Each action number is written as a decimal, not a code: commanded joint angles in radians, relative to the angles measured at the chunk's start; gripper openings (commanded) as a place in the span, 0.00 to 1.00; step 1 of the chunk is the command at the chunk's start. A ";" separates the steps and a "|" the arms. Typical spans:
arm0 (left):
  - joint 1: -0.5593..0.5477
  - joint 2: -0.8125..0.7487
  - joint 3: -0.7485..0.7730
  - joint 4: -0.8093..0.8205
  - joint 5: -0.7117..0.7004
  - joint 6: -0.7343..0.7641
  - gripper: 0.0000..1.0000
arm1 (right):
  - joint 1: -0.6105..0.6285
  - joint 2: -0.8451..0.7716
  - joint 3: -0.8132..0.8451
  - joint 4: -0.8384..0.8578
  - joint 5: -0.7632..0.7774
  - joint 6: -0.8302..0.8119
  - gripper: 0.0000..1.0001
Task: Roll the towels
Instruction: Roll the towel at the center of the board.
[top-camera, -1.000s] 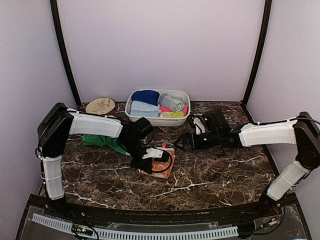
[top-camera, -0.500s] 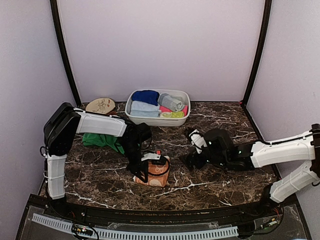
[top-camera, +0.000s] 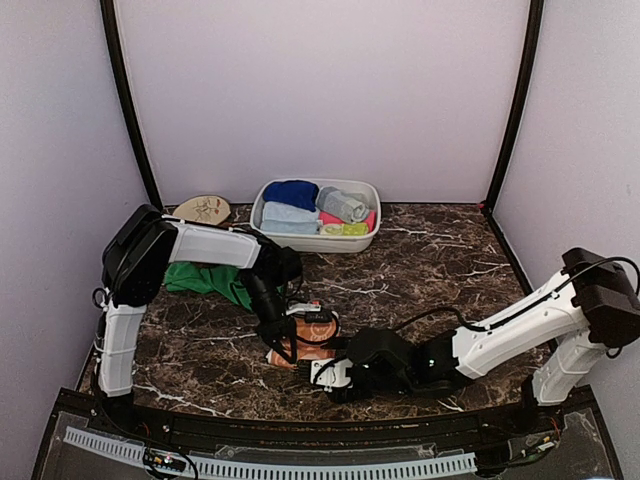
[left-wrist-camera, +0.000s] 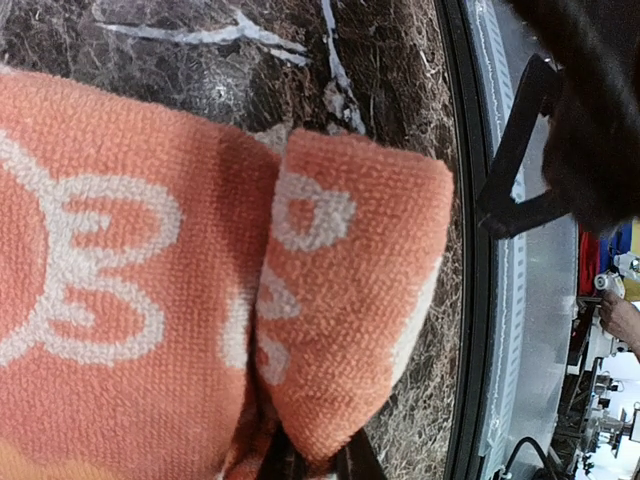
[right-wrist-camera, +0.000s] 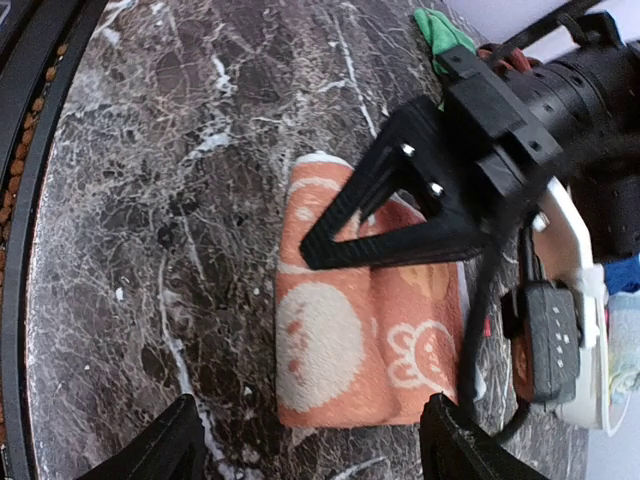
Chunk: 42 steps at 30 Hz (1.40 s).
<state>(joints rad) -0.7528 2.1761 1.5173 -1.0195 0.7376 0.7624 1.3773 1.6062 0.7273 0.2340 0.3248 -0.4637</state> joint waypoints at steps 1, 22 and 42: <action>0.006 0.086 0.004 0.001 -0.119 -0.013 0.00 | 0.029 0.075 0.060 0.099 0.043 -0.152 0.72; 0.065 -0.059 -0.077 0.030 0.019 0.093 0.27 | -0.137 0.316 0.155 0.048 -0.099 0.058 0.12; 0.158 -0.651 -0.581 0.570 -0.147 0.101 0.49 | -0.399 0.386 0.319 -0.279 -0.854 0.584 0.00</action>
<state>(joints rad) -0.5880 1.5814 0.9806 -0.5594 0.6292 0.8368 1.0206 1.9041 1.0012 0.1562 -0.3264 -0.0223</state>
